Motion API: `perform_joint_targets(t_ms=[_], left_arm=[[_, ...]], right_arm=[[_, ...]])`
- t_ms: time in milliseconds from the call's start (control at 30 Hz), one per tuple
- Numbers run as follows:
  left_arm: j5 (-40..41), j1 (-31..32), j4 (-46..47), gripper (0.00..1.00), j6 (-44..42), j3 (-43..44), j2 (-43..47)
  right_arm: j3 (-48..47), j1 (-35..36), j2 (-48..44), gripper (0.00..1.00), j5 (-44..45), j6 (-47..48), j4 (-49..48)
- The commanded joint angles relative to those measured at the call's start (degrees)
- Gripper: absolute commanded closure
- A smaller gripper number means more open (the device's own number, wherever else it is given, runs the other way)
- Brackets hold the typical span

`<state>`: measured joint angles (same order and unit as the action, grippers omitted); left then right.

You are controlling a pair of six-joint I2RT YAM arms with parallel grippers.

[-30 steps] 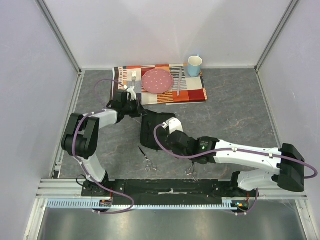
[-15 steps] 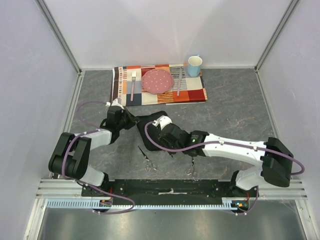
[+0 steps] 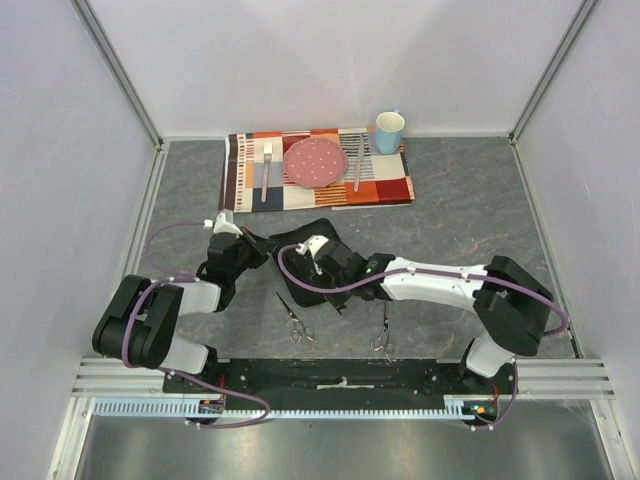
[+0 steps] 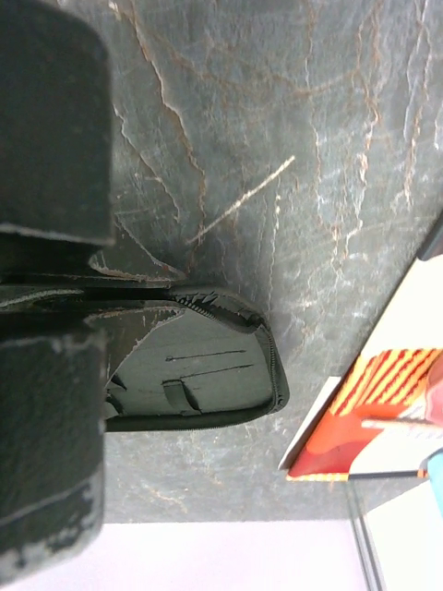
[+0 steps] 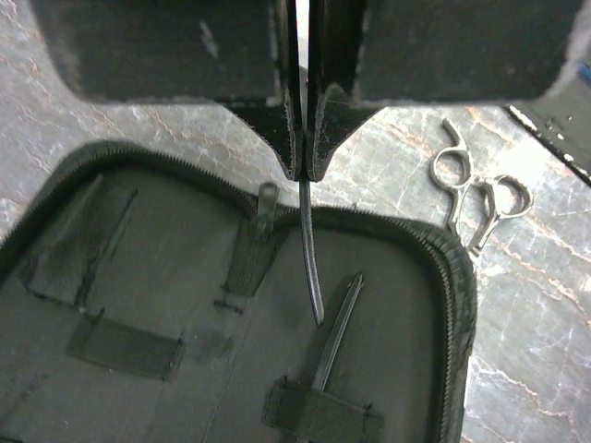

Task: Sort the hair-cutting tools

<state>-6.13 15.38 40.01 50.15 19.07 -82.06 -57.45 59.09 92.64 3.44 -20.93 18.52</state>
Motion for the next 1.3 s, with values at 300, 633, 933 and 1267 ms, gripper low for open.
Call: perform_joint_targets(t_ms=[300, 633, 933, 1267], left_arm=[[-6.9, 0.3, 17.6, 0.98, -0.7, -2.2, -1.4], [-6.3, 0.3, 18.3, 0.98, -0.1, -3.1, -1.3], [-3.3, 0.4, 10.5, 0.98, -0.1, -2.8, 2.5], [0.0, 2.7, 3.8, 0.98, -1.0, -1.4, 6.1]], right_arm=[[-0.4, -2.5, 2.9, 1.00, -5.5, 1.6, -6.0], [0.9, -2.5, 4.2, 1.00, -8.8, -4.9, -11.0], [2.8, -2.5, 5.6, 1.00, -4.9, -14.7, -16.6], [0.9, -1.4, 7.5, 1.00, 1.1, -21.3, -18.1]])
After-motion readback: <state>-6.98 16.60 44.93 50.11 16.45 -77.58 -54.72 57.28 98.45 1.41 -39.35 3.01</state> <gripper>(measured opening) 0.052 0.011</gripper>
